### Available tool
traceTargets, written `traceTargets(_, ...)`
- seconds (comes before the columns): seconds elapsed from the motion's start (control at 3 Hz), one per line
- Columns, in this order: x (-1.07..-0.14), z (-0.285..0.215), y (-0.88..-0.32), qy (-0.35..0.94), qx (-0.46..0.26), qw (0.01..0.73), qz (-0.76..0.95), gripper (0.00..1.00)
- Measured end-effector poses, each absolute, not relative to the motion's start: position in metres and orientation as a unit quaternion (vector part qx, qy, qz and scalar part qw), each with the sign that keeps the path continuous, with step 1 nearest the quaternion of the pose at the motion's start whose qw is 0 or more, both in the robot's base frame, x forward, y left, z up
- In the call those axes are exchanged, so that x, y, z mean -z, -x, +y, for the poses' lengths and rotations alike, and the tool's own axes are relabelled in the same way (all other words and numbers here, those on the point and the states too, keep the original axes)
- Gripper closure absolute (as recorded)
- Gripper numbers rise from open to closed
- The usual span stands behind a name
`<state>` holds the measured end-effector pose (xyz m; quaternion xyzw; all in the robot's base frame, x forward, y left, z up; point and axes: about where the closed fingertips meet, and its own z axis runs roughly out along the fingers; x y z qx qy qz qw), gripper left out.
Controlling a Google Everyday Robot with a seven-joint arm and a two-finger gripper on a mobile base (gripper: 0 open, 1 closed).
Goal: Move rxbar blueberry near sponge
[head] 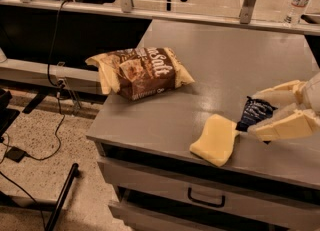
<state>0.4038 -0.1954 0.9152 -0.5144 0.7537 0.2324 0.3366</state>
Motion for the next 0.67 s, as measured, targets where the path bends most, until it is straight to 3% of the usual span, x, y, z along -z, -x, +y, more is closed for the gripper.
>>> traceTargets(0.67,-0.906,-0.174,-0.409,0.541,-0.224,0.331,0.74,1.0)
